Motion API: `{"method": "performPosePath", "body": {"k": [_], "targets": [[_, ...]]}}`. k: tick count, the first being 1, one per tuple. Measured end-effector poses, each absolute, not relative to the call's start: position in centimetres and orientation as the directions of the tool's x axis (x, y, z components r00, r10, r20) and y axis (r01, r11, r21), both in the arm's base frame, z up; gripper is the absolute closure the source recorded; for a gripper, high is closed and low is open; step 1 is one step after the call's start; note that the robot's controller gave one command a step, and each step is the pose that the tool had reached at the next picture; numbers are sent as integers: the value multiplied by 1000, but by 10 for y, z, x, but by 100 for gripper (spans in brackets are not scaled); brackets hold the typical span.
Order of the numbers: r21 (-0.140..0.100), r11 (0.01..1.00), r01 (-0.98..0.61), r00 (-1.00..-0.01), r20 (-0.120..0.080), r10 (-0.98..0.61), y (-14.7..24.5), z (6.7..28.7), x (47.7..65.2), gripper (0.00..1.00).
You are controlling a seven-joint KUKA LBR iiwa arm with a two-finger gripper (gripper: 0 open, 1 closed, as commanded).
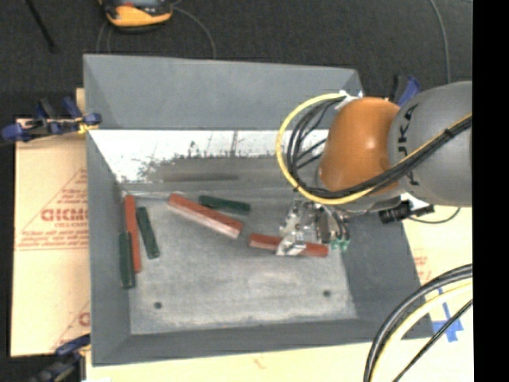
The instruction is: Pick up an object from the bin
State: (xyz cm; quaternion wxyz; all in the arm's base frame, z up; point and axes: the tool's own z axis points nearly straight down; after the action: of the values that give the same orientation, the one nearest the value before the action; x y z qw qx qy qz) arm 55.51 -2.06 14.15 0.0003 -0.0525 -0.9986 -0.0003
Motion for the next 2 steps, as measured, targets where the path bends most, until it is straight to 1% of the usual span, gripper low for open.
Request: {"method": "performPosePath", "body": {"k": [2], "targets": [[1,995,103,-995,-3,103,-21,176,556,100]]}}
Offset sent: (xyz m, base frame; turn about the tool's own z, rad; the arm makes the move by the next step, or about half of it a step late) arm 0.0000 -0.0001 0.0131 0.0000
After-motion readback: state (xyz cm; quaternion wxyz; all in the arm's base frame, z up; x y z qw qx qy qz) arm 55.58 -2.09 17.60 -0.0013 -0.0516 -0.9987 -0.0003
